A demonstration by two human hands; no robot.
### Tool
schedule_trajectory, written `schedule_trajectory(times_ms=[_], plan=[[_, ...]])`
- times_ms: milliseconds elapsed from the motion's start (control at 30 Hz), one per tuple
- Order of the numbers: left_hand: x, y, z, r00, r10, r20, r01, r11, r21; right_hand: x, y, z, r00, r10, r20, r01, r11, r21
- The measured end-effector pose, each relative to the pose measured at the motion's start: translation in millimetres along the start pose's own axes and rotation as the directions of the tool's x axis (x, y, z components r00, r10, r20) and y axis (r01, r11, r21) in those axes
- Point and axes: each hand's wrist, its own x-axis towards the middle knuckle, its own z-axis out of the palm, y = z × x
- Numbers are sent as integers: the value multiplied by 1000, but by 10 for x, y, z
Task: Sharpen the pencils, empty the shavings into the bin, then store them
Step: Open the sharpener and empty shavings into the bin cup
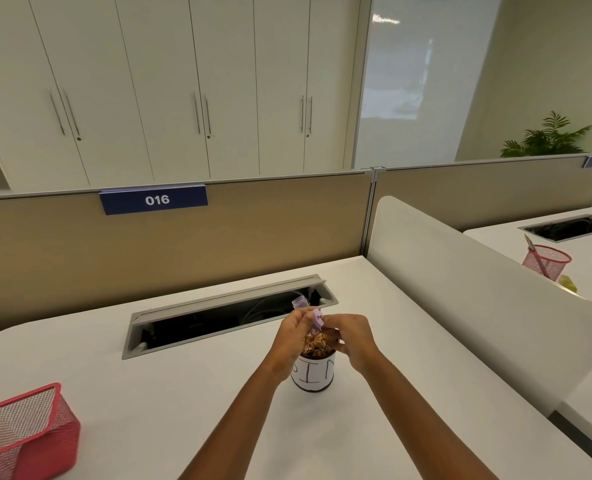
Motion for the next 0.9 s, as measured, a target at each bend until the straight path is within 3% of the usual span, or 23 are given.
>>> schedule_trajectory(times_ms=[167, 300, 400, 500, 667, 900], plan=[[6, 15, 10, 999, 19, -39, -17, 999, 51, 19, -11, -13, 999, -27, -29, 25, 997, -66], [-12, 0, -13, 998, 3, -62, -5, 999, -33, -20, 7, -29, 970, -229, -88, 200, 946, -254], [-10, -12, -60, 992, -93, -82, 64, 952, -300, -53, 21, -73, 934, -344, -96, 283, 877, -388], [-1, -36, -109, 985, -167, -42, 115, 822, -557, -72, 3, -79, 931, -361, -53, 317, 872, -372], [-22, -42, -149, 980, -197, 17, 155, 715, -682, -119, -31, -31, 943, -326, 61, 329, 897, -296], [-49, -45, -151, 978, -205, 31, 166, 687, -708, -157, 0, -15, 789, -598, 144, 587, 663, -465]])
